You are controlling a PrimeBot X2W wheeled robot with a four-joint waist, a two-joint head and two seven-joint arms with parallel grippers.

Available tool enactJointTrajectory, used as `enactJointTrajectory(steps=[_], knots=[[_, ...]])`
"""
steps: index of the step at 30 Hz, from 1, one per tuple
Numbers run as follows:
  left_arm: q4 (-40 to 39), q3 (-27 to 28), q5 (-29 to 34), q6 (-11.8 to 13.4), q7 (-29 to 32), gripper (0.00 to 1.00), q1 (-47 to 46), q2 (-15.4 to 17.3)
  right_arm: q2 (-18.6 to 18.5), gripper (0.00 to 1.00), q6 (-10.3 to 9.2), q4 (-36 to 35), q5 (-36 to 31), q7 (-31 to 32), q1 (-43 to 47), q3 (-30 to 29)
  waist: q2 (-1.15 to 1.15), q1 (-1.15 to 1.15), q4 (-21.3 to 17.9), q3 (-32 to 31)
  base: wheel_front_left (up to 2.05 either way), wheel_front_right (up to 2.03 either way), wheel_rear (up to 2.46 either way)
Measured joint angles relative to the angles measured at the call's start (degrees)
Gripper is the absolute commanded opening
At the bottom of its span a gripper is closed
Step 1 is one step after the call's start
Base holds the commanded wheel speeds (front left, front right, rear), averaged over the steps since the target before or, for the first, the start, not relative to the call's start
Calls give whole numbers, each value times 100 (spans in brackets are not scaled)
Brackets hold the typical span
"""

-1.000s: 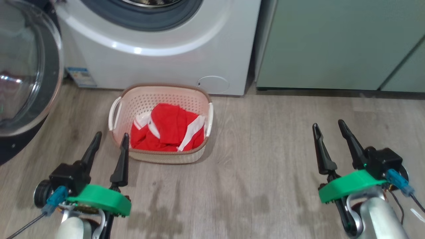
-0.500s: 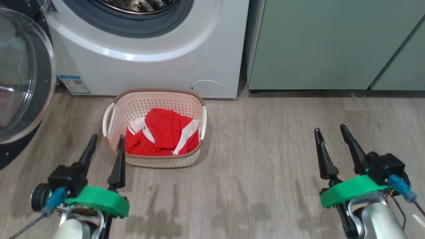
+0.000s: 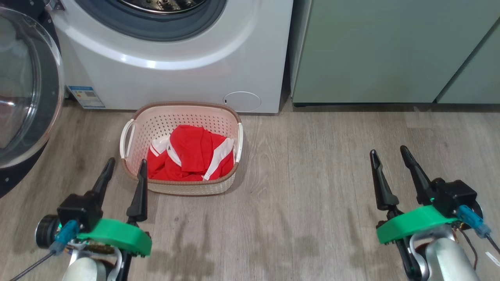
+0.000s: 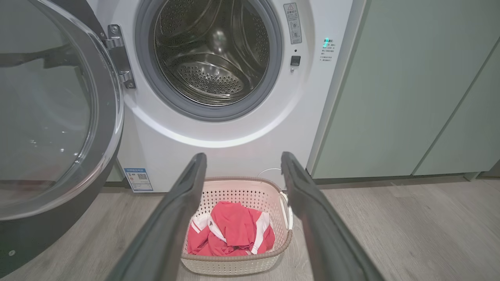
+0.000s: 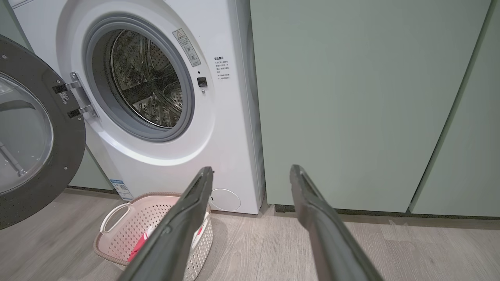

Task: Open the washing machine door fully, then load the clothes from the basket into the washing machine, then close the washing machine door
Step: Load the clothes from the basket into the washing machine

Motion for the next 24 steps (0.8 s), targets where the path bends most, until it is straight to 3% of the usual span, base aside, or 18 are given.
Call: enactJointTrajectory(steps=[10, 24], knots=[[0, -92, -11, -1, -31, 100, -2, 27, 0, 100, 0, -2, 0, 0, -2, -4, 0, 0, -15, 59, 48, -48, 0], [-30, -120, -90, 58, -63, 100, -5, 56, 2, 100, 0, -7, 1, 0, -12, -14, 0, 0, -14, 96, 184, -184, 0]])
